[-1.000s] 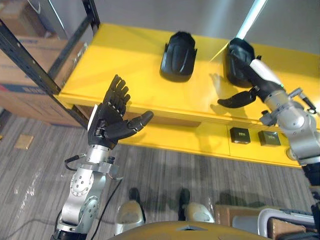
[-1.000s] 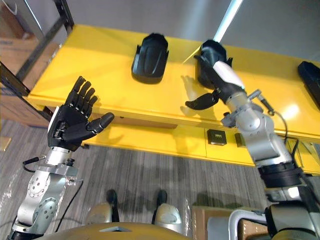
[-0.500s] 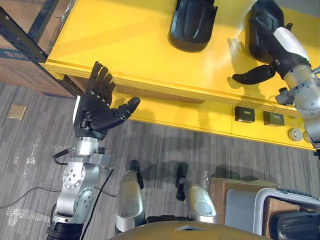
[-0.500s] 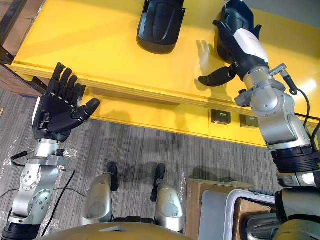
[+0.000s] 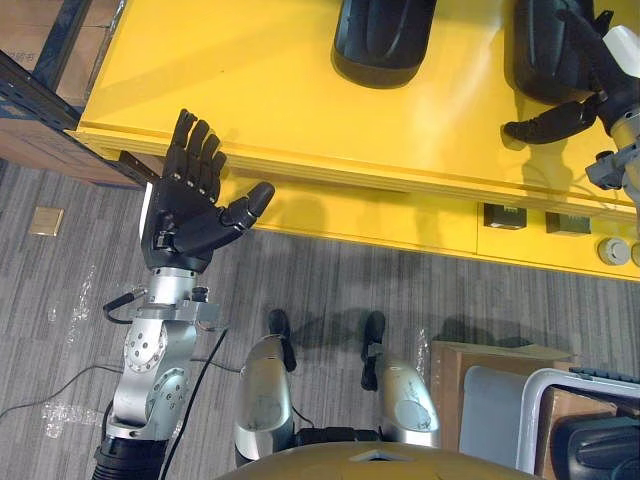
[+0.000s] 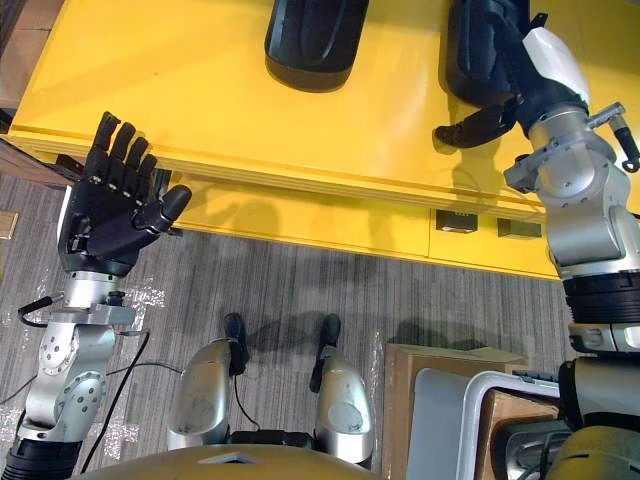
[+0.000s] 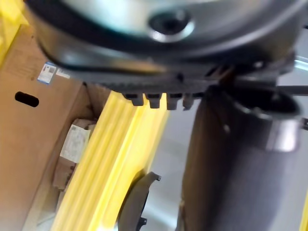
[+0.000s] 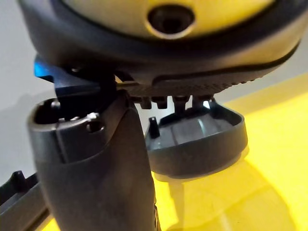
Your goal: Walk over and take three plastic housings, then place them on the shelf
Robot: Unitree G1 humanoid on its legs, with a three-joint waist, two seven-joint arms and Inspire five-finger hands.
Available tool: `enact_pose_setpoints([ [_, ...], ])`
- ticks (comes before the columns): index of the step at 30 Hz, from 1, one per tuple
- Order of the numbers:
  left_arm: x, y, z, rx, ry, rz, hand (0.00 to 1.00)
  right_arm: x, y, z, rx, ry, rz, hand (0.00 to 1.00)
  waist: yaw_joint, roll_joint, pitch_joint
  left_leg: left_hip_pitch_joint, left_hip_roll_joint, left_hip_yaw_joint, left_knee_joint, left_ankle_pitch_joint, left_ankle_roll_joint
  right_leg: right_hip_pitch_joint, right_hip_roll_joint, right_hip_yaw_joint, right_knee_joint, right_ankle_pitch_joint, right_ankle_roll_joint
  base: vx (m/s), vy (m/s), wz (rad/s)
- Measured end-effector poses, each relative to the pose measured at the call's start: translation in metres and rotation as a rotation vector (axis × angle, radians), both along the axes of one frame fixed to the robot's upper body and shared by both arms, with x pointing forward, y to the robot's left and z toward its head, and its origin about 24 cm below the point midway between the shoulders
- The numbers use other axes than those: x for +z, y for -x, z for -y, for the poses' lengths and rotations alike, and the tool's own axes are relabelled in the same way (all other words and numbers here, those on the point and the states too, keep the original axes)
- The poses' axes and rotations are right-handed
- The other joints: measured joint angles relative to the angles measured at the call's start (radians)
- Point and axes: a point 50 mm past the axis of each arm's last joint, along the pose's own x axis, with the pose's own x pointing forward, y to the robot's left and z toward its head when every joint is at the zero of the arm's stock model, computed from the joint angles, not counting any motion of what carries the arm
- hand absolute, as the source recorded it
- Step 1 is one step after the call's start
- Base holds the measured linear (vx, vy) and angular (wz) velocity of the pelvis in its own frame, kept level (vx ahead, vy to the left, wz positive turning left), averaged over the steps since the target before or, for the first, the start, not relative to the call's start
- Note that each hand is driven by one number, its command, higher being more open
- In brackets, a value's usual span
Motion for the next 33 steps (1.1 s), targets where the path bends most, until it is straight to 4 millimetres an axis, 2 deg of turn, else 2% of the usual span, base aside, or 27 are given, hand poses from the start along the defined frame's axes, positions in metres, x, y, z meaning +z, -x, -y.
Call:
enact_pose_setpoints([
  [3,0.000,0.000,0.000,0.001,0.000,0.001,1.00,0.004,0.002,0.002,0.006,0.025,-0.025,1.00,0.000,0.009,0.005,-0.001,-0.004,0.006,-0.002,0.003,0.003,-0.009,-0.004,0.009,0.006,0.001,0.001,0.00,0.012,-0.04],
  [13,0.001,-0.001,0.000,-0.007,0.024,0.002,1.00,0.007,0.001,0.000,0.055,0.026,-0.108,1.00,-0.018,0.011,0.006,0.006,-0.021,0.002,-0.037,0.030,0.007,-0.012,-0.017,-0.002,0.010,0.002,0.003,-0.01,0.005,0.03],
  [19,0.003,-0.003,0.002,-0.033,0.013,0.010,1.00,-0.010,0.002,0.002,0.065,0.028,-0.195,1.00,-0.022,0.013,0.005,0.041,-0.030,0.002,-0.069,0.039,0.005,0.009,-0.020,-0.002,0.010,-0.001,-0.001,0.00,0.001,0.01],
  [23,0.010,-0.008,0.006,-0.068,-0.001,0.043,1.00,-0.011,0.004,0.003,0.068,0.027,-0.204,1.00,-0.024,0.013,0.004,0.047,-0.029,0.004,-0.074,0.040,0.003,0.014,-0.019,-0.003,0.009,-0.001,-0.002,0.00,0.000,0.00],
  [33,0.007,-0.008,0.006,-0.082,-0.010,0.015,1.00,-0.025,0.009,0.011,0.063,0.001,-0.285,1.00,-0.022,0.014,-0.025,0.092,-0.030,0.010,-0.098,0.044,0.002,0.057,-0.017,-0.006,-0.014,-0.002,-0.002,0.01,0.002,-0.01],
])
